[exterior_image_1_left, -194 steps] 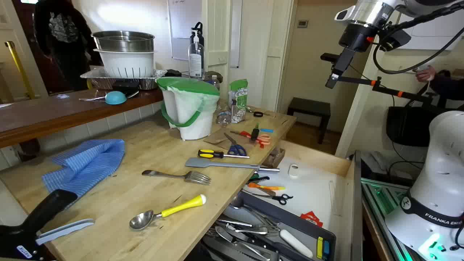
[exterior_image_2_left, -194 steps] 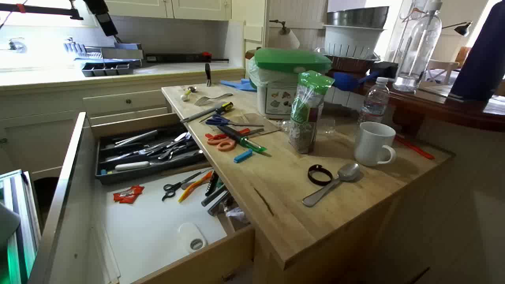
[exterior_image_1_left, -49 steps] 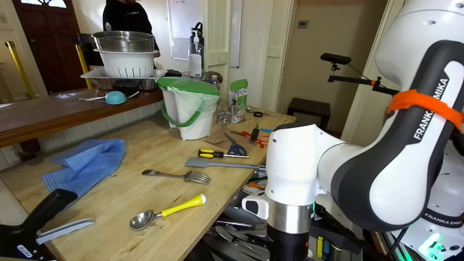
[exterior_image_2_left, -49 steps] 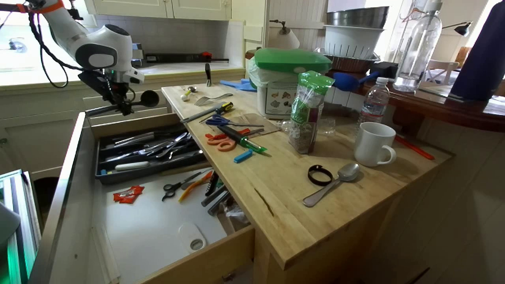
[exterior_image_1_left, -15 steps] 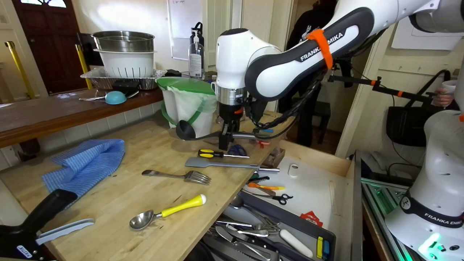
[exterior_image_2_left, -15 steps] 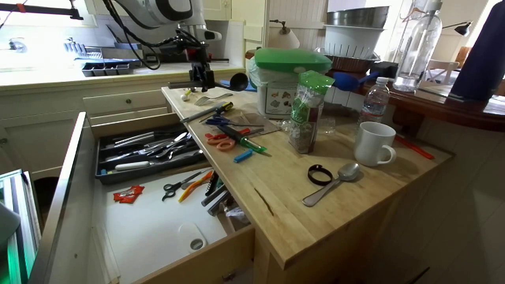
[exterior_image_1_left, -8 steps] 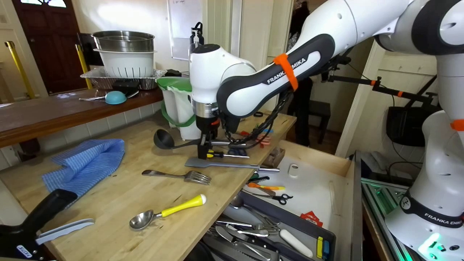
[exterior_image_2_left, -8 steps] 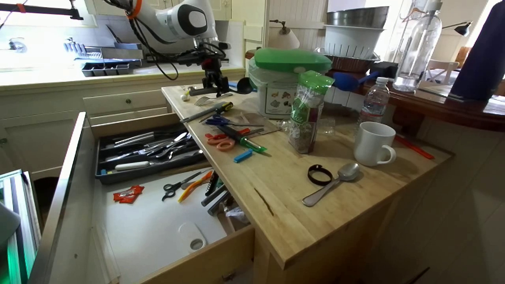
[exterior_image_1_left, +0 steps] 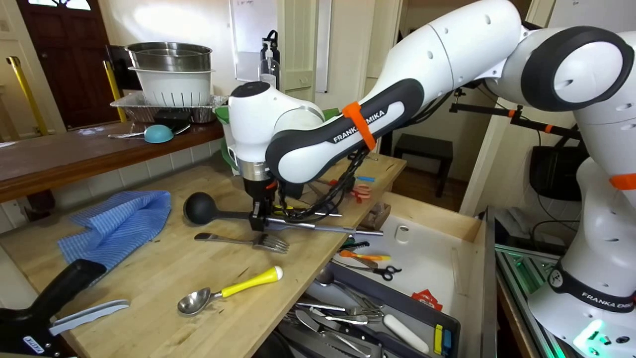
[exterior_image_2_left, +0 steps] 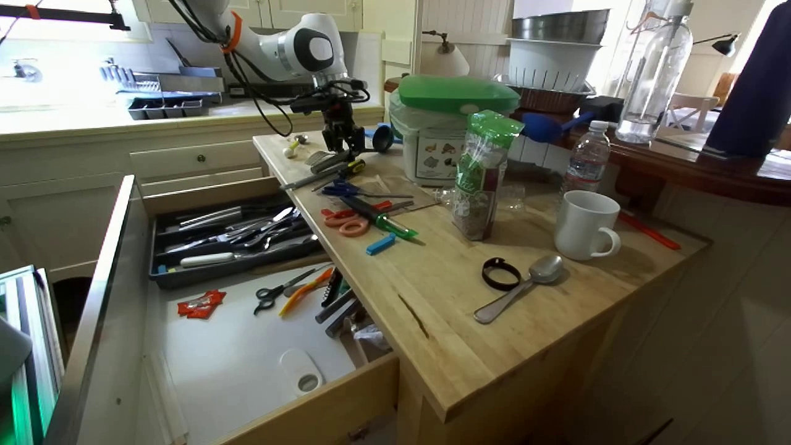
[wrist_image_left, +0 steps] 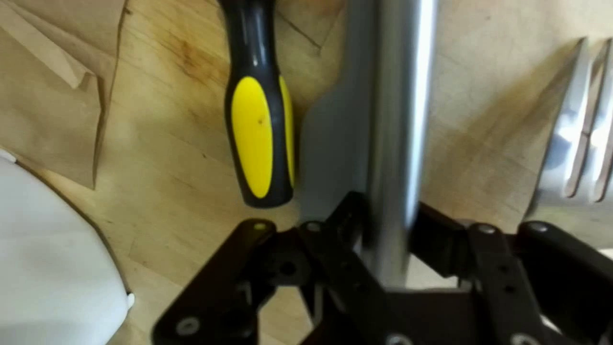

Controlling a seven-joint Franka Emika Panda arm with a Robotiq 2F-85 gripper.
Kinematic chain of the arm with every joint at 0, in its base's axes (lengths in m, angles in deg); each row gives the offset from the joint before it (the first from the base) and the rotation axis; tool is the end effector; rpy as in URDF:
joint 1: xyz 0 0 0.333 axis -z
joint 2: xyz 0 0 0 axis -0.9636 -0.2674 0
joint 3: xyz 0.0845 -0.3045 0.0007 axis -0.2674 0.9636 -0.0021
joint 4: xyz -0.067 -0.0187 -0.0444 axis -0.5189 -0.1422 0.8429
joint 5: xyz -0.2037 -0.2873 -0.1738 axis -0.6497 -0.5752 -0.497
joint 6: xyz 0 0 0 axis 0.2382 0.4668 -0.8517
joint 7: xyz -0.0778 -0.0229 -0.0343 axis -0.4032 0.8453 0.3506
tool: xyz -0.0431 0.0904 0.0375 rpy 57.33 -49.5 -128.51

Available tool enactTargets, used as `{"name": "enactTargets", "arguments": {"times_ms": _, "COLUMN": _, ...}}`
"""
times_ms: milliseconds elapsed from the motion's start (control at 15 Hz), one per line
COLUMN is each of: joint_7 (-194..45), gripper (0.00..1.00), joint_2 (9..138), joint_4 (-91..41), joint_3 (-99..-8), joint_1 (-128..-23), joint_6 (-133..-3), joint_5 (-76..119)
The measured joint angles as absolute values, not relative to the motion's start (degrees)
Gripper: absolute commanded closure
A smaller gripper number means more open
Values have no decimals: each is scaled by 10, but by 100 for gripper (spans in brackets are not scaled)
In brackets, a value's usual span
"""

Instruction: Remove the serving spoon from the drawer

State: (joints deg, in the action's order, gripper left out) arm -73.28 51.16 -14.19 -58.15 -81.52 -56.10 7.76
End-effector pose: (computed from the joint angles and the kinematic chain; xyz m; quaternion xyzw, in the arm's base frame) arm 0.7225 0.0837 0.3012 0.9878 0.0947 0.0315 0.1195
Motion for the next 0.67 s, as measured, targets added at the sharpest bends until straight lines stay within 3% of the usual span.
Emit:
{"name": "enactTargets", "arguments": {"times_ms": 333, "joint_7": -737, "gripper": 5, "joint_2": 546, "joint_4": -111, "joint_3": -576, "joint_1": -817, "joint_6": -545, "joint_5": 78}}
{"name": "enactTargets", "arguments": {"times_ms": 667, "joint_7": -746, "gripper": 0, "joint_2": 653, "joint_4": -122, "joint_3": -582, "joint_1": -821, "joint_6": -492, "joint_5": 87}}
